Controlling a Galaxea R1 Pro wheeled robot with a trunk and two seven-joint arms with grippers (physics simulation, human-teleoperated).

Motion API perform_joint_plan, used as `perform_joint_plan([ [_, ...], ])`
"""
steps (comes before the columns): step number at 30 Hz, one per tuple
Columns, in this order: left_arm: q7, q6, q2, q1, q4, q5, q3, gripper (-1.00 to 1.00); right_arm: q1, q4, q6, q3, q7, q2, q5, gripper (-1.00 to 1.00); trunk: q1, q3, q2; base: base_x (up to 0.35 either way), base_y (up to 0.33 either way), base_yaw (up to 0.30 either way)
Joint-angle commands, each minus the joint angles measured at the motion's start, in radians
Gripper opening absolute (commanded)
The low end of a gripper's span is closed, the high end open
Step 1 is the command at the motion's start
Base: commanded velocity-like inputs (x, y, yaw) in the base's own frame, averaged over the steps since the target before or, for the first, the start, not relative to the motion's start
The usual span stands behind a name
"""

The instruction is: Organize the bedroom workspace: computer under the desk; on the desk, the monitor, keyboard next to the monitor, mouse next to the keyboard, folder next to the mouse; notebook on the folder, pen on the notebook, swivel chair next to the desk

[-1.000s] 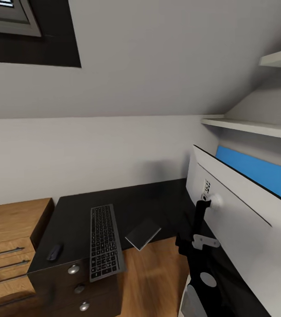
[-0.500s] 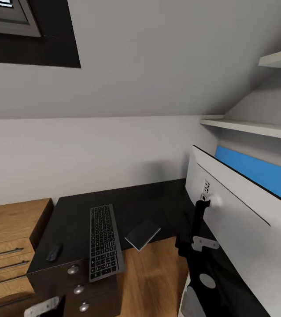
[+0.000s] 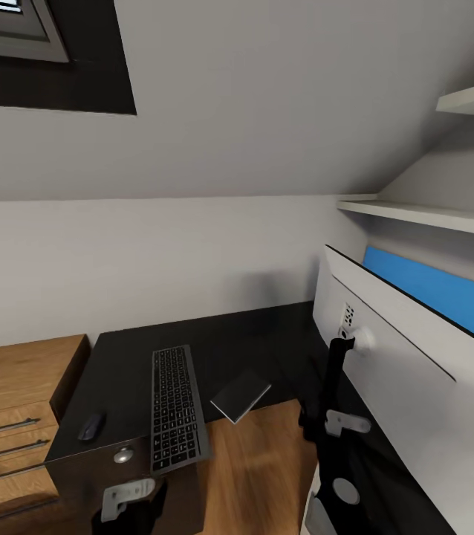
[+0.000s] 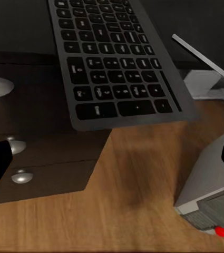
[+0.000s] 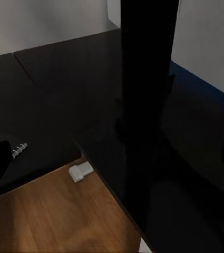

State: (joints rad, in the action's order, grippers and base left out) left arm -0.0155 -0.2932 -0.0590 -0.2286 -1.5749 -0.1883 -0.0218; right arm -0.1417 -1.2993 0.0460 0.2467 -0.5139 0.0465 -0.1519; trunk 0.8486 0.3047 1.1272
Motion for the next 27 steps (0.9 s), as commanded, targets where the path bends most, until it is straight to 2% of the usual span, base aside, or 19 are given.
perform_joint_plan([
  [1,-0.002,-0.006,0.002,0.000,0.007,-0.010,-0.003,1.00,-0.009,0.030,-0.015,0.001,-0.007,0.000,0.008,1.00,0.000,0.001,0.001,0.000,0.000,0.000],
  [5,-0.001,-0.006,0.004,0.000,0.037,-0.009,-0.005,1.00,-0.064,0.145,-0.099,0.000,-0.007,-0.002,0.022,1.00,0.000,0.001,0.001,0.000,0.000,0.000],
  [8,-0.001,-0.006,0.005,0.000,0.052,-0.008,-0.005,1.00,-0.126,0.272,-0.200,-0.001,-0.008,-0.005,0.029,1.00,0.000,0.001,0.001,0.000,0.000,0.000],
  [13,-0.001,-0.006,0.005,0.000,0.058,-0.008,-0.005,1.00,-0.189,0.412,-0.278,-0.001,-0.008,-0.007,0.031,1.00,0.000,0.001,0.001,0.000,0.000,0.000],
  [14,-0.001,-0.006,0.005,0.000,0.059,-0.008,-0.004,1.00,-0.210,0.453,-0.292,-0.001,-0.008,-0.007,0.031,1.00,0.000,0.001,0.001,0.000,0.000,0.000],
  [16,-0.001,-0.006,0.005,0.000,0.061,-0.008,-0.002,1.00,-0.285,0.599,-0.334,-0.001,-0.007,-0.025,0.030,1.00,0.000,0.001,0.001,0.000,0.000,0.000],
  [21,-0.002,-0.006,0.005,0.000,0.063,-0.008,-0.001,1.00,-0.392,0.823,-0.449,-0.001,-0.002,-0.044,0.028,1.00,0.000,0.001,0.001,0.000,0.000,0.000],
  [22,-0.003,-0.006,0.005,0.000,0.064,-0.008,-0.001,1.00,-0.449,0.951,-0.536,-0.001,0.033,-0.049,0.027,1.00,0.000,0.001,0.001,0.000,0.000,0.000],
  [25,-0.004,-0.006,0.005,0.000,0.074,-0.008,-0.002,1.00,-0.477,1.024,-0.600,-0.001,0.108,-0.053,0.024,1.00,0.000,0.001,0.001,0.000,0.000,0.000],
  [27,-0.004,-0.006,0.005,0.000,0.077,-0.008,-0.003,1.00,-0.481,1.034,-0.609,-0.001,0.122,-0.055,0.024,1.00,0.000,0.001,0.001,0.000,0.000,0.000],
])
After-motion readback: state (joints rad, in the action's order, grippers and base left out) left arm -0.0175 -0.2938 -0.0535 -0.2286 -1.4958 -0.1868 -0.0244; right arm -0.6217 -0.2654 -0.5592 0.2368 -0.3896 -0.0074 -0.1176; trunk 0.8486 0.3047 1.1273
